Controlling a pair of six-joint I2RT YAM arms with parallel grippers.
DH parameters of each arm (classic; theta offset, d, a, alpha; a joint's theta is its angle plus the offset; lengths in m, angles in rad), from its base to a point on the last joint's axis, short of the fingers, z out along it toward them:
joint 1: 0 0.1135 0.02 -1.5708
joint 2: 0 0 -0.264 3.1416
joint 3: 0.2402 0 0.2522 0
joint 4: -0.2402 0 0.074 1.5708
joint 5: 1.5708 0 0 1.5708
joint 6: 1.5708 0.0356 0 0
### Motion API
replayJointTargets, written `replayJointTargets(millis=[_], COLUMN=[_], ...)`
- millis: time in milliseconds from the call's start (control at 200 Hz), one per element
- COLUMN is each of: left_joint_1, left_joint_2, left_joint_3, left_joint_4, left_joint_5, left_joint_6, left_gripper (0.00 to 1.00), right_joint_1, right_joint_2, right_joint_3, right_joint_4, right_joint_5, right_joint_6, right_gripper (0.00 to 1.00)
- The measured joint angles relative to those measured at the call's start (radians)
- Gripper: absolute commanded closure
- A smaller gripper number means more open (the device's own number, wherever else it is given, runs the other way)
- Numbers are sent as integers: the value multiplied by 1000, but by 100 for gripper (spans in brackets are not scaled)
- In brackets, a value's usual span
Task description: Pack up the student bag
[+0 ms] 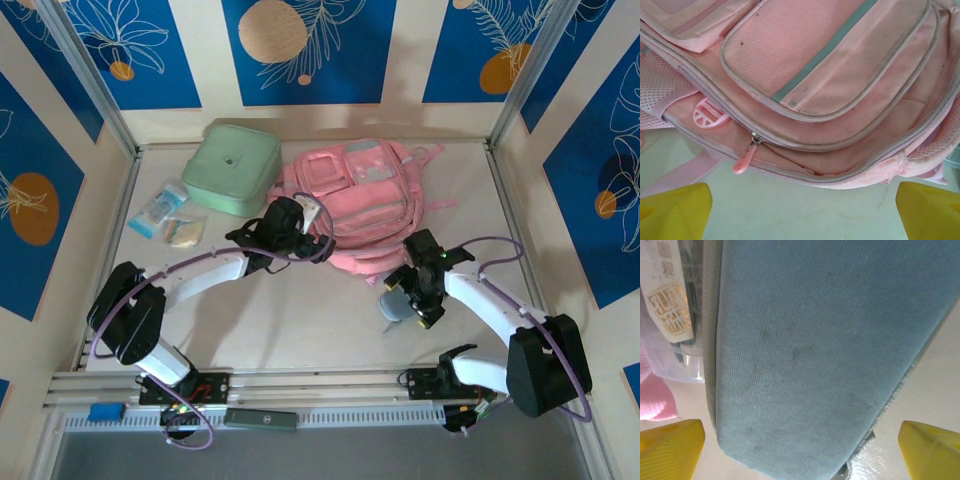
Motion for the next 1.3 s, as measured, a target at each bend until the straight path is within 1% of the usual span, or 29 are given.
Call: replayJointTargets(millis=[105,210,310,440,510,640,790,965,1196,1301], left_joint_1=[8,10,10,10,10,11,11,11,11,12], left_joint_2=[0,0,0,0,0,0,17,55,161,218], left_joint_3=[-1,-1,0,1,3,12,53,108,234,300], left_joint_4=[0,-1,-1,-1,-2,-6,-14,-16,-41,-58], left_joint_5=[4,12,18,18,18,18,17,16,15,44], left_joint_6=[-1,-7,-16,-19,-20,-18,-6,42,126,188], left_gripper=[5,5,5,5,4,4,3,1,1,1], right_joint_1=[-2,-5,-5,-5,-6,-15,-50,-81,-203,-262], right_joint_2=[12,67,116,140,147,148,163,124,-3,-49], right_joint_3=[-2,0,1,3,5,6,7,2,-6,9], right_joint_4=[35,57,79,96,109,122,123,116,82,32], right_joint_5=[0,0,0,-1,-4,-13,-51,-66,-98,-104], right_joint_6=[28,43,46,41,29,-18,-84,-158,-282,-347], right_gripper=[1,1,1,0,6,13,18,19,20,20])
